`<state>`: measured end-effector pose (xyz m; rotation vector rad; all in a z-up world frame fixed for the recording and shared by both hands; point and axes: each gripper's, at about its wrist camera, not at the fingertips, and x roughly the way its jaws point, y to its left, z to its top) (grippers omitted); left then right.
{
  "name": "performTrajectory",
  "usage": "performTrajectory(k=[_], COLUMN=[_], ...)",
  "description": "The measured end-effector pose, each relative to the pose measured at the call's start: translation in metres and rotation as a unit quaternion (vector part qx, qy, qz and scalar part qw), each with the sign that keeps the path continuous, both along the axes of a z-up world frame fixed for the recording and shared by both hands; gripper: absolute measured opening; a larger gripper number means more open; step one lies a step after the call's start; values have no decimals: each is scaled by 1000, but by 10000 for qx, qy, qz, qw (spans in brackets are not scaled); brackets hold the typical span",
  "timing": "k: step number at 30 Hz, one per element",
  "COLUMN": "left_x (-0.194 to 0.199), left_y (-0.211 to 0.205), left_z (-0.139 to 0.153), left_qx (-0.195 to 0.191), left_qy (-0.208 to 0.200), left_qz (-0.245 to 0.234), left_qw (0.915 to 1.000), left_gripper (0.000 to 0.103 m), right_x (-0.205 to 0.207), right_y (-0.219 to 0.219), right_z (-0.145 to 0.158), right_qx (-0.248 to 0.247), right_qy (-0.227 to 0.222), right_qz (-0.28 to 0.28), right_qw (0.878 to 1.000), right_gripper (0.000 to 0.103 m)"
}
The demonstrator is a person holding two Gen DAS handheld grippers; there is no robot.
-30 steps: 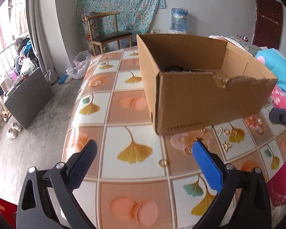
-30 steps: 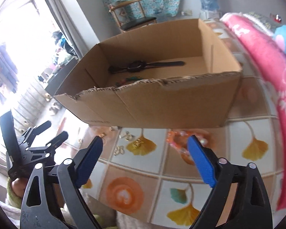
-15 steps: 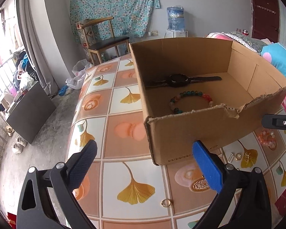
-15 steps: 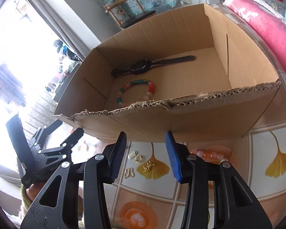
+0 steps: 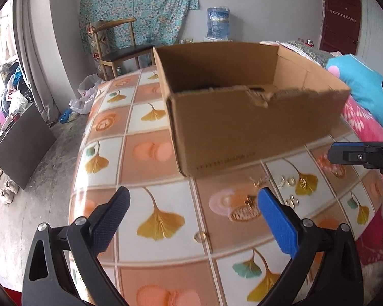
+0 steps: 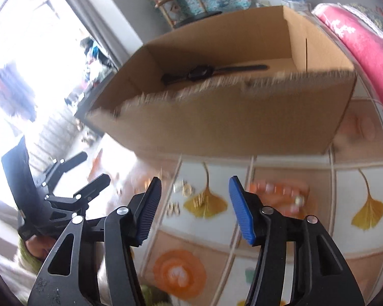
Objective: Organize jewelry
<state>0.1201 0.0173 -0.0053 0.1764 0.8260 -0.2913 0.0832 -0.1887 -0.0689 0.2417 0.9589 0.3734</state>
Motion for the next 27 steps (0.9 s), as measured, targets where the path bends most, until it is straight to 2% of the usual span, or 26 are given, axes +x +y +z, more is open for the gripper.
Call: performTrajectory(k=[6,9,14,20,27], left_x=[-27,-26,-23,-17,-17], left_y=[-10,-6,-6,-4,-3], left_z=[-39,-48,-49,-46,-47], left_qx=[149,25,45,83,75], left_qy=[632,769,725,793,783], left_qz=[19,131,35,24,6], left_qw=[9979,9969,9974,9968,9969], left_gripper=[99,99,99,99,99], right_x=[-37,-44,-50,-53,-53], right_y=[27,30,28,25,20], right_z=[-22,-31,-44,-49,-49], right_qx=[-949,-1300,-1806,-1887,-1873], right_qy=[110,159,126,164,90], right_qz=[197,120,-50,-180,-292], right_qw=[9952,9913,9835,9817,9818], right_gripper=[75,77,83,95,95])
